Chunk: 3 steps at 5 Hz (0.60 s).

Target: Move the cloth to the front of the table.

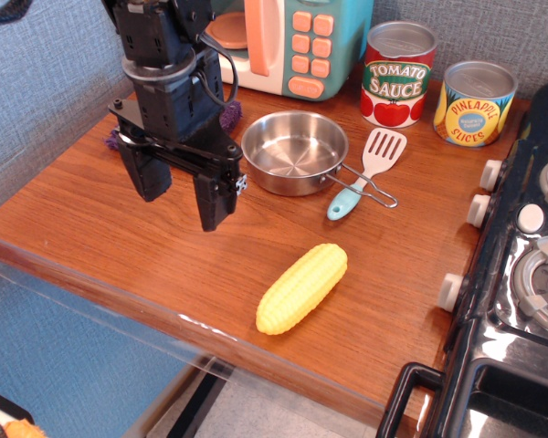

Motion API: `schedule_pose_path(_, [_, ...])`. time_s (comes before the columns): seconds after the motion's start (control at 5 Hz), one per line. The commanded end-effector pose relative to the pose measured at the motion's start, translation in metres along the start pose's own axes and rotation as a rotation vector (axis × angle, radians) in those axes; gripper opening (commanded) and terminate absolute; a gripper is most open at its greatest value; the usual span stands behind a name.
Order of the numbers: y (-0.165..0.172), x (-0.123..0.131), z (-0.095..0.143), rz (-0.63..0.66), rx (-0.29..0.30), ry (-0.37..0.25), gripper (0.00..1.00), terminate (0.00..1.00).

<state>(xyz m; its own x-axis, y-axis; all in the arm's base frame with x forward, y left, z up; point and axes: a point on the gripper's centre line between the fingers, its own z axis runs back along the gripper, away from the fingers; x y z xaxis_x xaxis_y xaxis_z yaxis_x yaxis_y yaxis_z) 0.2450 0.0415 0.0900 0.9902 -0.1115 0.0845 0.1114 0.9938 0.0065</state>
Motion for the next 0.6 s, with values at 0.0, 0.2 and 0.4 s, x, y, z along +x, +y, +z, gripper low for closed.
schedule_pose_path(0.0, [0.0, 0.0, 0.0, 0.0, 0.0, 0.0, 1.0, 0.0])
schedule_pose_path(0.2, [0.04, 0.033, -0.003, 0.099, 0.04, -0.023, 1.0, 0.0])
schedule_pose_path(0.4, [0.082, 0.072, -0.005, 0.183, 0.087, -0.043, 1.0, 0.0])
